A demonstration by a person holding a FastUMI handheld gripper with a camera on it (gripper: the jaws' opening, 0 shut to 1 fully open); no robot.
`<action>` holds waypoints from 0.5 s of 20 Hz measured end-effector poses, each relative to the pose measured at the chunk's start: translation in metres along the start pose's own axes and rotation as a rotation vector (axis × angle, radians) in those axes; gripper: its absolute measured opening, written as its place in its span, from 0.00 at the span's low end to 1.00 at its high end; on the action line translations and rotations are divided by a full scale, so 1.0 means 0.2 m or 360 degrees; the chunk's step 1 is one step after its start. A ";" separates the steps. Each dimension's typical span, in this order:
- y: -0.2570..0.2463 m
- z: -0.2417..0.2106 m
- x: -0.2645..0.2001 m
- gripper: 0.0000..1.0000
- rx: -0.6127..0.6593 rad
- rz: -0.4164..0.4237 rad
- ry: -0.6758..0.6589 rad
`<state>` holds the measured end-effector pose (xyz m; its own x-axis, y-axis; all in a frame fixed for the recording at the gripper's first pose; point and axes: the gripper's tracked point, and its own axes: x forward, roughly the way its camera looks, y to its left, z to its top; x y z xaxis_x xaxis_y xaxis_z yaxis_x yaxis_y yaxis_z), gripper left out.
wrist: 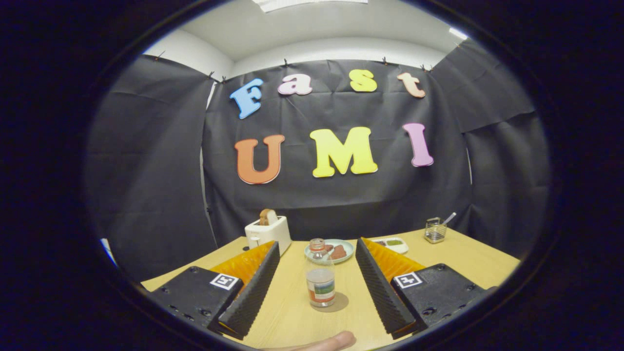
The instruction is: Take the bottle from table, then pour the juice into the cup, finally place the bottle on the coaster
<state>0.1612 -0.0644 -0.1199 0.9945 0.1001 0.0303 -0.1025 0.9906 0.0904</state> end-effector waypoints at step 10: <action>0.13 0.31 -0.64 1.00 -0.0027 -0.0007 0.0017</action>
<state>0.0298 -0.0567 -0.0587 0.9951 0.0969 0.0193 -0.0981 0.9924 0.0739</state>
